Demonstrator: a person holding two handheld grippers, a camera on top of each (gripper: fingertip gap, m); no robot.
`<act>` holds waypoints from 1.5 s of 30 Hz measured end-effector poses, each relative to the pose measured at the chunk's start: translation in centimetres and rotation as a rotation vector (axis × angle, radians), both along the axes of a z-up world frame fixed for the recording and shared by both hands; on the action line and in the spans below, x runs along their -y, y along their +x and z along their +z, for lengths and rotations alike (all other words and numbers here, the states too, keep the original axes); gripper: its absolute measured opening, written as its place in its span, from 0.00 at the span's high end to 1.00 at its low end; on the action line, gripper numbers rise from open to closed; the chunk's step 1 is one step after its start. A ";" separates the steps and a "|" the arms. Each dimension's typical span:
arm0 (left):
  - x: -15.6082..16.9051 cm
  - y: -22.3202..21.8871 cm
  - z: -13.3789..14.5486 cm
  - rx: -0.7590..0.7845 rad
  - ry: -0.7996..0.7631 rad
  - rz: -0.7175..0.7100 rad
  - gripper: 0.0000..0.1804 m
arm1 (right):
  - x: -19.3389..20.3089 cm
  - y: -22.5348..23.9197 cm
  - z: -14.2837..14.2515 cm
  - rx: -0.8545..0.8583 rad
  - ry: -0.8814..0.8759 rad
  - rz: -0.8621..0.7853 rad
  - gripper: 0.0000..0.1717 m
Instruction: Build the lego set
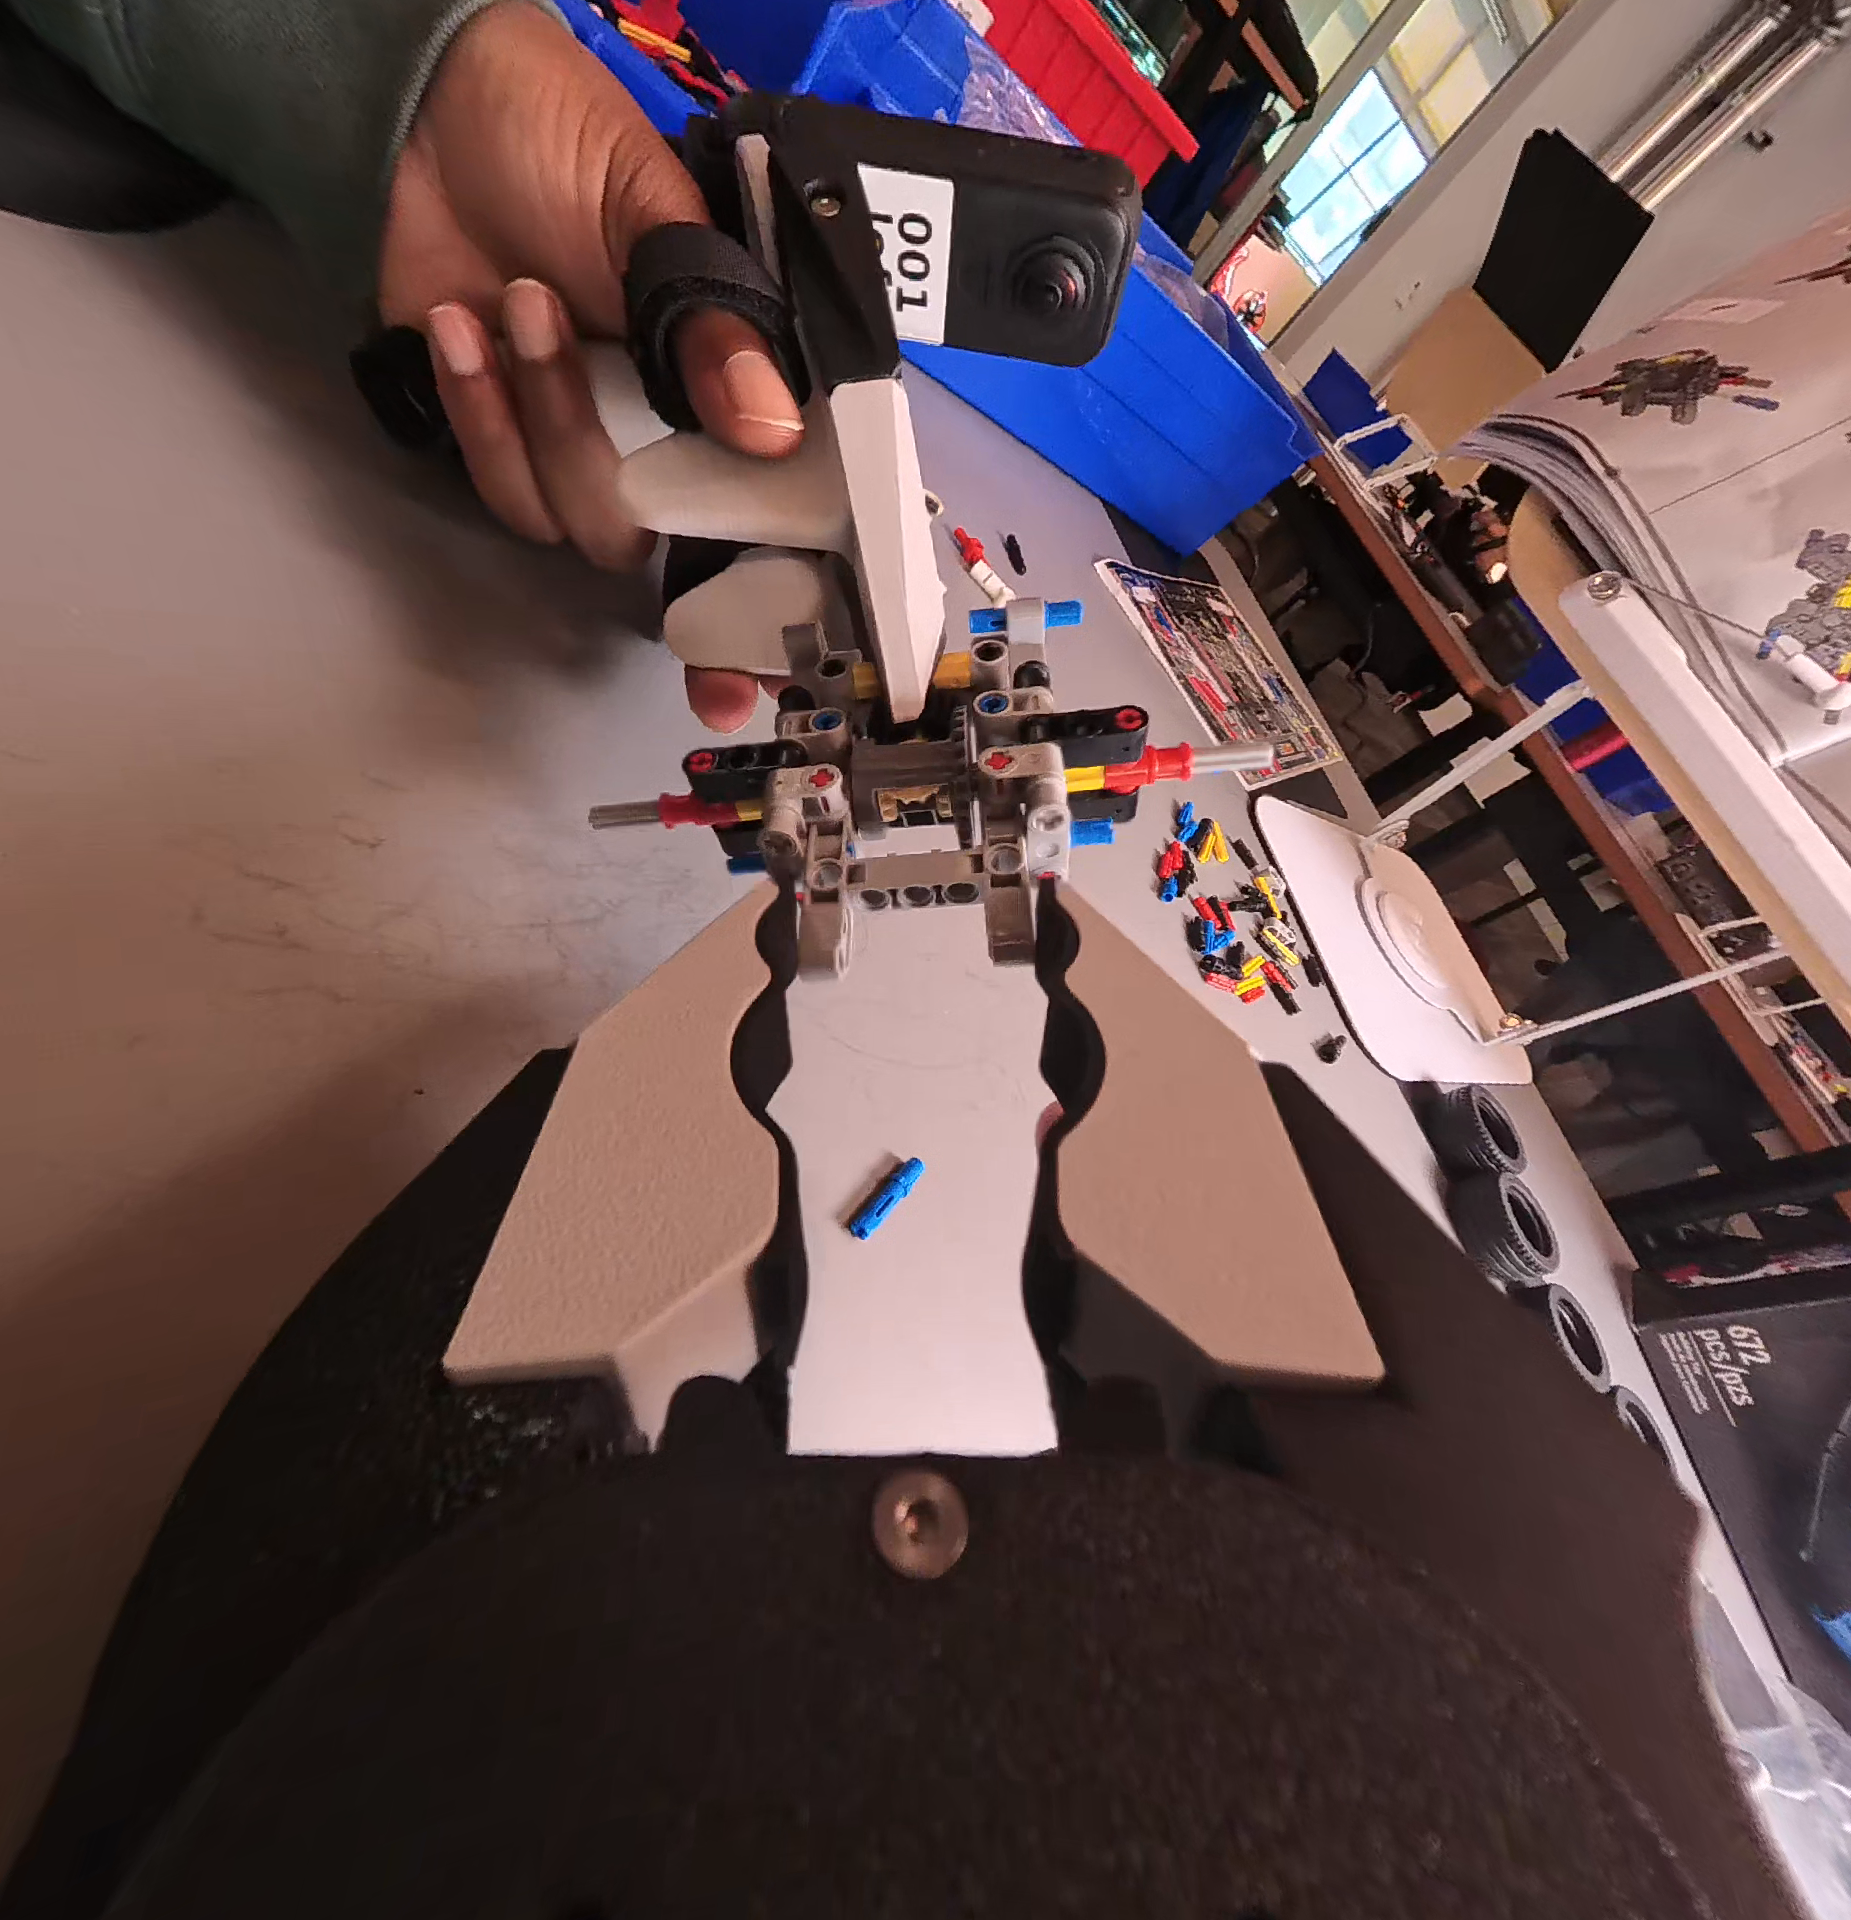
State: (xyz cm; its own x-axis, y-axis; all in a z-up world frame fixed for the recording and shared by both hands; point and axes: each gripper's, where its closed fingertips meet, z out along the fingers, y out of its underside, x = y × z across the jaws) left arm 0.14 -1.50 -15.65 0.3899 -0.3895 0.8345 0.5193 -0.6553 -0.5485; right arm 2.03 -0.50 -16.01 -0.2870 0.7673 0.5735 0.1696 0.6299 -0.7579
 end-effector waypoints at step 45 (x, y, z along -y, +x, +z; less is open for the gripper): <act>2.3 2.8 3.1 -0.866 0.858 -0.042 0.91 | 2.5 1.7 4.1 -0.086 -0.305 0.173 0.84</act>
State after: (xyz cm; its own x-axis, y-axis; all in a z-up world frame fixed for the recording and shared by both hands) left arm 2.97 -3.81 -12.59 0.6637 -0.7117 -0.2300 -0.2460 0.0827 -0.9658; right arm 3.75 -2.98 -11.95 -0.3880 0.8514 0.3529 0.0078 0.3859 -0.9225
